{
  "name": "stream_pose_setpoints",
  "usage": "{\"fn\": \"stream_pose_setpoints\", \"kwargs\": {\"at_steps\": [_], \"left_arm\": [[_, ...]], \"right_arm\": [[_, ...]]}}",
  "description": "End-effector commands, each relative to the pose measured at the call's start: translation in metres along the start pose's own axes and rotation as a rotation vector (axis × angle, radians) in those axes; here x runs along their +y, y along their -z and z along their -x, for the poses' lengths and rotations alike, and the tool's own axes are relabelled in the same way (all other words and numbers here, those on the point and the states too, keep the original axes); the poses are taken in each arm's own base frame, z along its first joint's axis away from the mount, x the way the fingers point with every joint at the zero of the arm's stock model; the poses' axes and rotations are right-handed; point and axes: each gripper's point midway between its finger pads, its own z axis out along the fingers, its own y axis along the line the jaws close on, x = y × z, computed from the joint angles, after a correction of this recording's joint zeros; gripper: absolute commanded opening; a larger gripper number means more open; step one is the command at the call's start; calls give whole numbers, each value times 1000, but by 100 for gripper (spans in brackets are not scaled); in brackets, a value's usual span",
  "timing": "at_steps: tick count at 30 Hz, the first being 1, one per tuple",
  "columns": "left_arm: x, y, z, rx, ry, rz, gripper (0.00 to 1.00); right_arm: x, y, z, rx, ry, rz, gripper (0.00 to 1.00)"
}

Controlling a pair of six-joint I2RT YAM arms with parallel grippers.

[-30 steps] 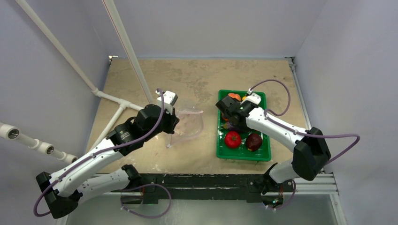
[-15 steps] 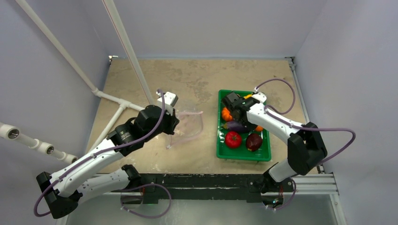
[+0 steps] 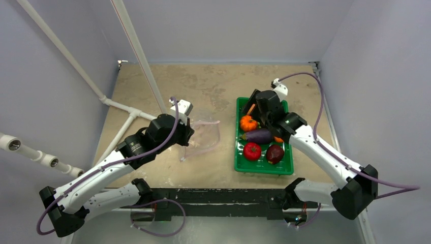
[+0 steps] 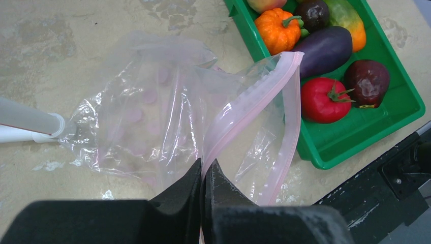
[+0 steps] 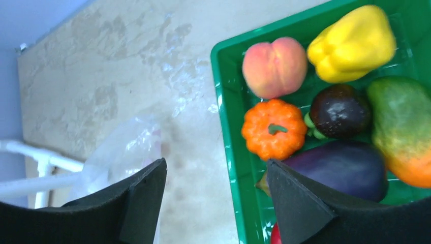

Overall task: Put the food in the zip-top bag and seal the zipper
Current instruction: Move the bin to the center of the board.

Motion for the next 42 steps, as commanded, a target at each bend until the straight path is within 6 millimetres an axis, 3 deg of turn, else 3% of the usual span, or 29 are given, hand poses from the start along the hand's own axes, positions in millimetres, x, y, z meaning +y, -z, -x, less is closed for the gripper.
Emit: {"fn": "stream_pose_setpoints", "kwargs": {"at_steps": [1, 10, 17, 22, 30, 42], "left_arm": [[2, 0, 6, -27, 9, 11, 0], [6, 0, 6, -31, 10, 30, 0], [7, 0, 6, -30, 9, 40, 0], [8, 0, 6, -32, 10, 46, 0], [9, 0, 5, -30, 8, 52, 0], [13, -3, 3, -20, 4, 74, 0]], "right_arm": [[17, -16, -18, 70, 98, 80, 73], [29, -38, -48, 144, 206, 109, 58], [20, -63, -78, 182, 261, 17, 52], [9, -76, -89, 188, 284, -46, 52], [15, -94, -102, 206, 304, -25, 42], [21, -116, -92, 160, 376, -79, 0]]}}
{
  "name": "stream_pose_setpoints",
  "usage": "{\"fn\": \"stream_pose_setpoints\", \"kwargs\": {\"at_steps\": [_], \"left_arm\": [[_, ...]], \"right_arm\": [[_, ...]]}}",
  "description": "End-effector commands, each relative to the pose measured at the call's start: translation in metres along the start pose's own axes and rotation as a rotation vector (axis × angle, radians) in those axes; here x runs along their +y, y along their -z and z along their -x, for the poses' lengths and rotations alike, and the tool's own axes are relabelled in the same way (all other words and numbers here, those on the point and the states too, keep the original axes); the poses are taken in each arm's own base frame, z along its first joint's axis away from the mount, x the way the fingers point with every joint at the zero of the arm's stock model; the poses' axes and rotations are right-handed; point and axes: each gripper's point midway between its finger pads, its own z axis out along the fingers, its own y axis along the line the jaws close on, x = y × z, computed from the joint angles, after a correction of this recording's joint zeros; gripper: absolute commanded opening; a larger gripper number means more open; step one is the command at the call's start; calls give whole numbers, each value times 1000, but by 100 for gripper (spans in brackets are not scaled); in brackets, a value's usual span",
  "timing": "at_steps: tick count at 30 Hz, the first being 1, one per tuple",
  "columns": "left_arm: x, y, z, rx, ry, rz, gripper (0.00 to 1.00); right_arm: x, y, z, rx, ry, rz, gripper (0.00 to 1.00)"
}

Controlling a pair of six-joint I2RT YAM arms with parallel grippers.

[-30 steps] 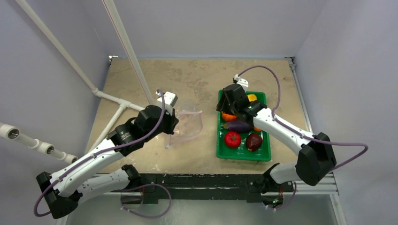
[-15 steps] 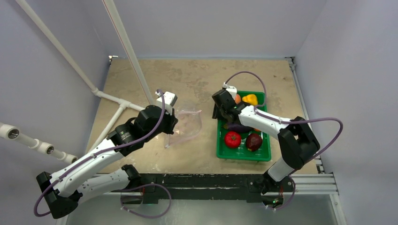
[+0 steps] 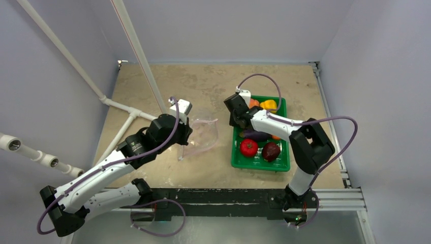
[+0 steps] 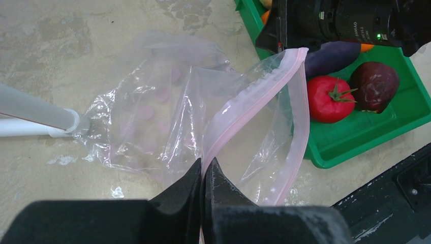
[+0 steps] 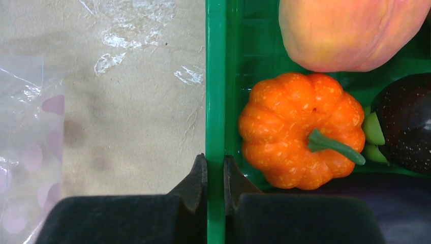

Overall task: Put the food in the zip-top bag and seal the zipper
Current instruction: Move the bin to the center of the board.

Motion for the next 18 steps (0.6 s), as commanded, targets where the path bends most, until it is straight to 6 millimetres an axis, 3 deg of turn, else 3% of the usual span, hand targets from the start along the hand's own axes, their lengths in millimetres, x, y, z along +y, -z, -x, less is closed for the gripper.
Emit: {"fn": "stream_pose_setpoints", "kwargs": {"at_steps": [1, 9, 18], "left_arm": [[4, -2, 4, -15, 7, 23, 0], [7, -3, 3, -14, 7, 42, 0], [11, -5, 2, -11, 8, 58, 0]], "right_arm": [[12, 1, 31, -89, 24, 6, 0], [28, -2, 68, -201, 121, 39, 0], [51, -20, 87, -227, 173, 82, 0]]}}
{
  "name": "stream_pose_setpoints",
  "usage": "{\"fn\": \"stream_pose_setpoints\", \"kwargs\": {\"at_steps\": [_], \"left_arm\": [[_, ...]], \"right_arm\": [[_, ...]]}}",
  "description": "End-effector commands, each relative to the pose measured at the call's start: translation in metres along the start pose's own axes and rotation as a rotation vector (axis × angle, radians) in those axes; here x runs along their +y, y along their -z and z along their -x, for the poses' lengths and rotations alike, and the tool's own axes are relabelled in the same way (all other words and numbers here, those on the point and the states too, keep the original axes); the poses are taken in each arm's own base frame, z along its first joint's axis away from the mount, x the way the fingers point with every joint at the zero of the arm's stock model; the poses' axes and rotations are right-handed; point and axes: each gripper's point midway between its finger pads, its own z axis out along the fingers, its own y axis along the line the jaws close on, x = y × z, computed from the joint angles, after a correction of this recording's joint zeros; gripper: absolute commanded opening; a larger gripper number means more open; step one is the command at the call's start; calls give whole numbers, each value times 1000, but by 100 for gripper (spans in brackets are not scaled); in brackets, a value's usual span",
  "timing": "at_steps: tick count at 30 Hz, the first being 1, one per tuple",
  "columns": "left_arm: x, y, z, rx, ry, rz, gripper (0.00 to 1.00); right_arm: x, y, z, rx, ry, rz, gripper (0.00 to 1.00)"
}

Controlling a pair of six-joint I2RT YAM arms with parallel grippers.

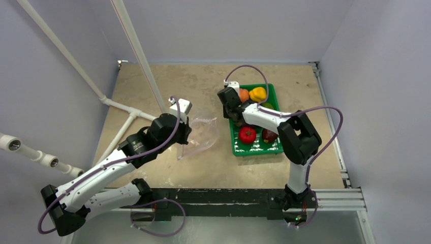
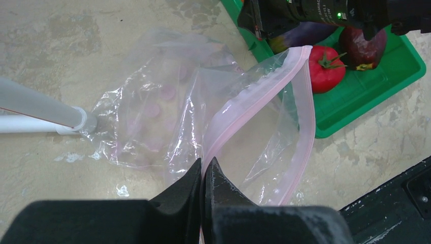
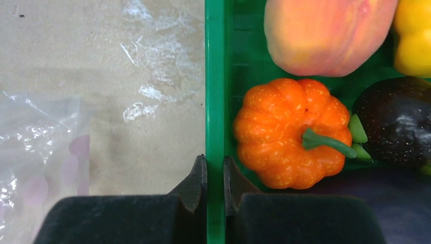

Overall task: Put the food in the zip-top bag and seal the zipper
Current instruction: Move the bin to the center of the board, then pick up the fake vegetable from the bin.

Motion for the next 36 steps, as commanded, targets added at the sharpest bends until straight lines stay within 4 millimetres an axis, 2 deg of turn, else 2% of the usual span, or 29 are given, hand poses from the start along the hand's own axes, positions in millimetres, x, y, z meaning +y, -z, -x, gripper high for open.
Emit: {"fn": "stream_pose_setpoints", "kwargs": {"at_steps": [1, 7, 11, 13, 15, 18, 20, 26, 30, 36], "left_arm": [[5, -1, 4, -17, 12, 25, 0], [5, -2, 3, -14, 9, 28, 0], [5, -3, 2, -9, 7, 30, 0], [5, -3, 2, -9, 6, 29, 0], [5, -3, 3, -11, 6, 27, 0], [5, -3, 2, -9, 6, 29, 0], [6, -3, 3, -10, 8, 31, 0], [5, -3, 3, -8, 7, 26, 0], [5, -3, 3, -6, 7, 20, 0], [5, -2, 4, -10, 8, 17, 0]], "right_arm": [[15, 3, 59, -153, -11, 43, 0], [14, 11, 70, -160, -57, 30, 2], [11, 32, 83, -186, -103, 44, 20], [7, 50, 94, -220, -137, 57, 38], [3, 63, 96, -231, -158, 73, 54], [-5, 76, 96, -236, -173, 66, 69], [-9, 81, 92, -222, -181, 57, 73], [-28, 93, 62, -159, -219, 18, 79], [-43, 99, 41, -119, -272, -28, 89], [-60, 111, 18, -97, -326, -50, 92]]}}
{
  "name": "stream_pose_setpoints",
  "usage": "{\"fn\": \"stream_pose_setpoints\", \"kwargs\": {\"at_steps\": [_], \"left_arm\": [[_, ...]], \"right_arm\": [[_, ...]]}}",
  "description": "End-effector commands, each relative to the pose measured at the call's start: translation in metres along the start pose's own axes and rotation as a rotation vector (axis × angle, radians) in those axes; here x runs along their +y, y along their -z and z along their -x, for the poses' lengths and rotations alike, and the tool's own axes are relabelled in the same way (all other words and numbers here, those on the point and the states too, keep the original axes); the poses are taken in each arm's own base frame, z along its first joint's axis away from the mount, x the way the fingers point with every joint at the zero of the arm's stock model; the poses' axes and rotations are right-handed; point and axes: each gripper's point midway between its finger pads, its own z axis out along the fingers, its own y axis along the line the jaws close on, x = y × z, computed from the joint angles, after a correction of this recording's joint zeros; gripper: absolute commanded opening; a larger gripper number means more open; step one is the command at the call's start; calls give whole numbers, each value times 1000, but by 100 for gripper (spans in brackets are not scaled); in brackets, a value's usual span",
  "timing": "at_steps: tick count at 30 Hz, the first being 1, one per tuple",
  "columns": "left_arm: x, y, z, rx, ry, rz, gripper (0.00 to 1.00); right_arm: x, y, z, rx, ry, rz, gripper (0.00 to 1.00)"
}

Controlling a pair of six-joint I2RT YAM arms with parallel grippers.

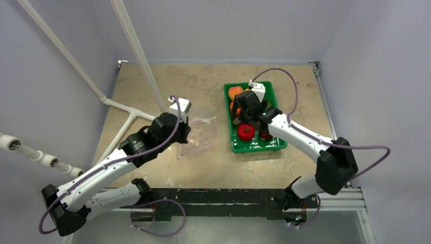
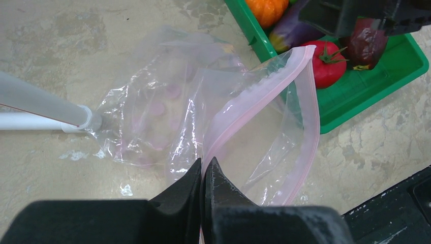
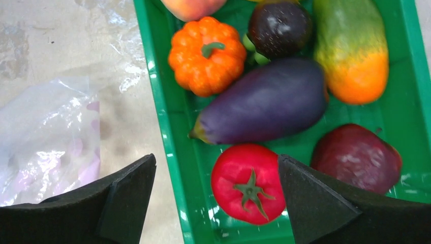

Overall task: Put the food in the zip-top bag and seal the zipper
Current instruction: Pick up the fake vegetable from the bin.

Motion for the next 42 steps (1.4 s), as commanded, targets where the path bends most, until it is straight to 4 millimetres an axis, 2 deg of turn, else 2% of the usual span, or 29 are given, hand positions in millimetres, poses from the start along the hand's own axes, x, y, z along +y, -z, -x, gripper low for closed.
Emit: {"fn": "stream_pose_setpoints", "kwargs": {"at_steps": [1, 8, 19, 32, 38, 40, 42], "left_arm": [[0, 0, 4, -13, 6, -7, 0], [0, 0, 4, -12, 9, -10, 0], [-1, 0, 4, -13, 11, -13, 0], [-1, 1, 6, -17, 14, -21, 0], [-2, 1, 6, -16, 13, -26, 0], [-2, 1, 6, -16, 13, -25, 0], [-2, 1, 6, -17, 13, -26, 0]], "right_arm": [[-15, 18, 4, -29, -97, -22, 92], [-24, 13, -25, 39, -99, -36, 94], [-38, -6, -55, 102, -102, -120, 94], [-44, -25, -72, 128, -80, -178, 93], [-46, -28, -76, 131, -78, -183, 85], [-46, -27, -76, 130, -77, -181, 80], [-46, -25, -74, 126, -76, -178, 69]]}}
